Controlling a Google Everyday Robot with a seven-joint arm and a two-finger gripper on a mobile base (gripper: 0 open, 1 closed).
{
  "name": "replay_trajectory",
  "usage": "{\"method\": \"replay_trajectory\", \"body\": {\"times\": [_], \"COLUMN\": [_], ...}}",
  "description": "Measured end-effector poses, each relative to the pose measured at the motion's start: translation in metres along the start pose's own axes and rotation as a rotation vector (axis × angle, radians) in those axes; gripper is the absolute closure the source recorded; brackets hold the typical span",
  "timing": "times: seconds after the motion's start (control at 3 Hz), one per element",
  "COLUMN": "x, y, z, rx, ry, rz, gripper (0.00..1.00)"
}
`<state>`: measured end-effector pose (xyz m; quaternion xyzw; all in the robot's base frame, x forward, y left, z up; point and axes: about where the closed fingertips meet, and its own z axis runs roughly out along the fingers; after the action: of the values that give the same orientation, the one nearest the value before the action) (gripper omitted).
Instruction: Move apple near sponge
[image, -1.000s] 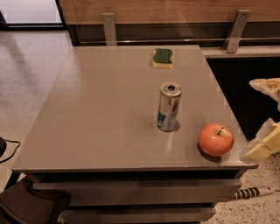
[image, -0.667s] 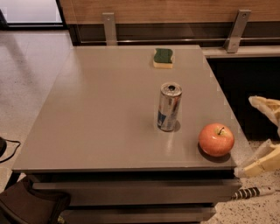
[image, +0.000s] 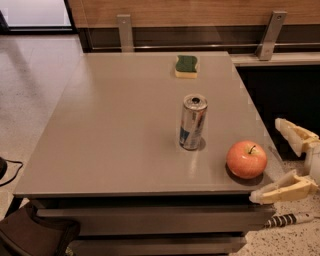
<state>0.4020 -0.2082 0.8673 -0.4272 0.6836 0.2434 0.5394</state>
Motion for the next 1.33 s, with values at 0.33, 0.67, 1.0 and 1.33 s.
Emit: {"method": "replay_trajectory", "body": {"times": [0.33, 0.67, 1.0, 1.33], "x": [-0.005, -0.006, -0.001, 0.015], "y": [-0.004, -0.004, -0.004, -0.001], "z": [0.01, 0.011, 0.015, 0.02], "rx": [0.008, 0.007, 0.001, -0.006], "ry": [-0.081, -0.086, -0.085, -0.099], "rz": [-0.009, -0.012, -0.002, 0.035], "gripper": [0.0, 0.0, 0.0, 0.0]}}
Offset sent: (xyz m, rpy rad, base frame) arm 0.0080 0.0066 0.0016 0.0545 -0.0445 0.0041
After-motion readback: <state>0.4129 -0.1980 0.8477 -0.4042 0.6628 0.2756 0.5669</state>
